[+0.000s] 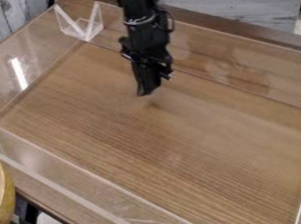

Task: Remove the green block from inside the brown bowl and put it on the table

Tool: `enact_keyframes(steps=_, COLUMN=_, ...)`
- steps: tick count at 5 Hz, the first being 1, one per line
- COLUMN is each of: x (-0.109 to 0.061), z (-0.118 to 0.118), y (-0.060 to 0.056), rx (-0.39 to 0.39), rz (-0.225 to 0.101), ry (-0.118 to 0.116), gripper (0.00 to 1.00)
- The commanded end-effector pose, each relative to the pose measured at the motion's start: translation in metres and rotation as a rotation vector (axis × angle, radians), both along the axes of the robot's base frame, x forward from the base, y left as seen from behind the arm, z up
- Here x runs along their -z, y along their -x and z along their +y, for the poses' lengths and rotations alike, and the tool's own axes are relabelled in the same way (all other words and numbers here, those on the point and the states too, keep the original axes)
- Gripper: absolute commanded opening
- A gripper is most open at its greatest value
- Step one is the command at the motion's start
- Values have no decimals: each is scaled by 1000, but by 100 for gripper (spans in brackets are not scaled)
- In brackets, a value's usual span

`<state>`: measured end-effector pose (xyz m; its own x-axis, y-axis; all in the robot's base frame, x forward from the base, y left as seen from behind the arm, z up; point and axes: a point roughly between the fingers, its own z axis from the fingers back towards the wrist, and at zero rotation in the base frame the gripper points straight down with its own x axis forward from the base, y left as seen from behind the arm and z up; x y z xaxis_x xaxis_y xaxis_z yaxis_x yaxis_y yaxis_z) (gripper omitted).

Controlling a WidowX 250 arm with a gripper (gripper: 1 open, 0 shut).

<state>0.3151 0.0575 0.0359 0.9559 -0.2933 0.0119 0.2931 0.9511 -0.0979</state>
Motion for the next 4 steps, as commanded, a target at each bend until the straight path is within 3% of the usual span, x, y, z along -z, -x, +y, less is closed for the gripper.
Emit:
enact_keyframes(steps=1, x=-17, z=3, y=-12, rx=-7, rz=-54, ry=-11, gripper=0)
enact_keyframes(steps=4, x=-19, z=5, y=-13, rx=-26, rz=-37, ry=-2, gripper=0)
